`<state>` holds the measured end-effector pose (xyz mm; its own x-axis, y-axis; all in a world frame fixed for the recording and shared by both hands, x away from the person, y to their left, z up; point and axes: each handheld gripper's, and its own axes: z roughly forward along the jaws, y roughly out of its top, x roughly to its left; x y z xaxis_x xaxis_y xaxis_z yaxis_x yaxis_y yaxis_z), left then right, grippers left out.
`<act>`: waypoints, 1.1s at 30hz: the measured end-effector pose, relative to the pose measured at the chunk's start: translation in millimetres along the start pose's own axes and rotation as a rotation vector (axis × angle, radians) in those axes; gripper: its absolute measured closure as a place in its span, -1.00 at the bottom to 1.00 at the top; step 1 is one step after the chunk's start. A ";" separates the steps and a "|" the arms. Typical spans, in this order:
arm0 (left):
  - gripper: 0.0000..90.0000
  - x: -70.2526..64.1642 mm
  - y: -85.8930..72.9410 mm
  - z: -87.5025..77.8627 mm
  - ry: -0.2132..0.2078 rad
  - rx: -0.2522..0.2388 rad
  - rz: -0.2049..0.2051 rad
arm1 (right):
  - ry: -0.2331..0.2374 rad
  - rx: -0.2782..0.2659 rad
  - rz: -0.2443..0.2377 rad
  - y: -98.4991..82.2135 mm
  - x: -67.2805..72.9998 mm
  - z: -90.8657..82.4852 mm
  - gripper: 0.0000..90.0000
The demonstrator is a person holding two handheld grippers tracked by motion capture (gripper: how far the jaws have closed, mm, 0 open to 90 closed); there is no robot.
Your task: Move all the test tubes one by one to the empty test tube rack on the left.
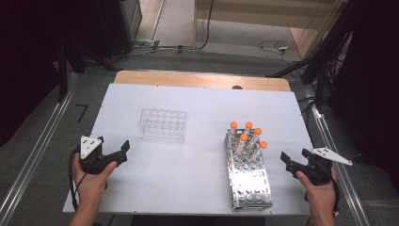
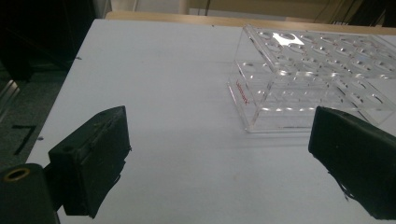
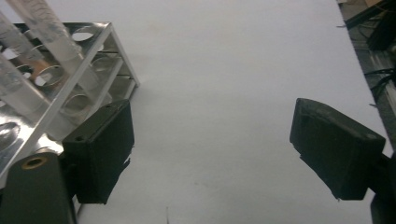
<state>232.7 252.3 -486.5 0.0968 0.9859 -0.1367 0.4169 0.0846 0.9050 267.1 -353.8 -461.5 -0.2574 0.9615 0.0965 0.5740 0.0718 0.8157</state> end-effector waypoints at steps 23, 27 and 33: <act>-0.85 0.4 -0.6 0.5 0.002 0.013 0.005 | 0.097 -0.016 -0.018 2.7 17.1 -4.1 -0.72; -0.85 0.5 -0.6 0.4 0.002 0.013 0.005 | 0.115 -0.019 -0.033 3.1 21.7 -5.3 -0.72; -0.85 0.5 -0.8 0.7 -0.001 0.015 0.003 | 0.152 -0.031 -0.051 4.3 31.5 -7.4 -0.63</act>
<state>233.1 252.7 -487.5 0.0993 0.9860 -0.1343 0.4305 0.0791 0.8991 255.8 -325.2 -450.7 -0.4016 0.9055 0.1373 0.5335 0.1094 0.8387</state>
